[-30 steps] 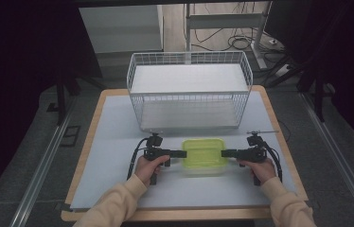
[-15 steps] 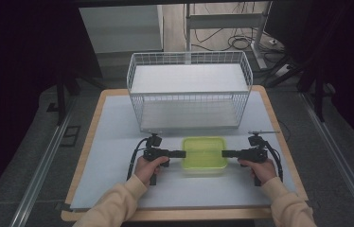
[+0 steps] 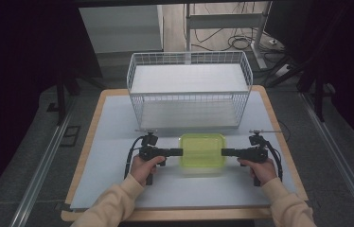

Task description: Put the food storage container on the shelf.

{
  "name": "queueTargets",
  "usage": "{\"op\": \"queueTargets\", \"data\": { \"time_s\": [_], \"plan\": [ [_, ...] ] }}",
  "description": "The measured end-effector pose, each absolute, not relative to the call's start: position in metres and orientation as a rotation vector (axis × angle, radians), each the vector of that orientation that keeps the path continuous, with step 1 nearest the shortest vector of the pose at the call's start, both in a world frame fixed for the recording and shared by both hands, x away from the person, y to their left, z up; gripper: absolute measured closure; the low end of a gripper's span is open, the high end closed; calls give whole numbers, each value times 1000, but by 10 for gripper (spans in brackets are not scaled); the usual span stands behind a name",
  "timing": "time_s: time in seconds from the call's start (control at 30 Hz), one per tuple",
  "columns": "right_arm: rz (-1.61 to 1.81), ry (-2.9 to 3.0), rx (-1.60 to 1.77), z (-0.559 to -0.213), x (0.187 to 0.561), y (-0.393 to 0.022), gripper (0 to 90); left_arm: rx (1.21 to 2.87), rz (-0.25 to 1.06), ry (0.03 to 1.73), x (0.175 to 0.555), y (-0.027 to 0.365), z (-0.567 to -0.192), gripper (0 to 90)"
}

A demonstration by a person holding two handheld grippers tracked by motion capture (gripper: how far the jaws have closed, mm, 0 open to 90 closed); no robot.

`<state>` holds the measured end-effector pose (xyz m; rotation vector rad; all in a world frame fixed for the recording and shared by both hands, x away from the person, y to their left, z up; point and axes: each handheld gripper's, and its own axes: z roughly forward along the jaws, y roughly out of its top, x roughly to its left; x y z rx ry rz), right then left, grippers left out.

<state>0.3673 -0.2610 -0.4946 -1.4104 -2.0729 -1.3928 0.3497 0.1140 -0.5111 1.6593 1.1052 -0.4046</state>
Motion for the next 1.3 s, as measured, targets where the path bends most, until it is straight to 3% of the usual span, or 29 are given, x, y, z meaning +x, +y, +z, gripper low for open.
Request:
{"op": "queueTargets", "data": {
  "time_s": [1.3],
  "plan": [
    [-1541, -2159, -1304, -457, 360, -245, 805, 1634, -321, 1030, 342, 132, -477, 827]
  ]
}}
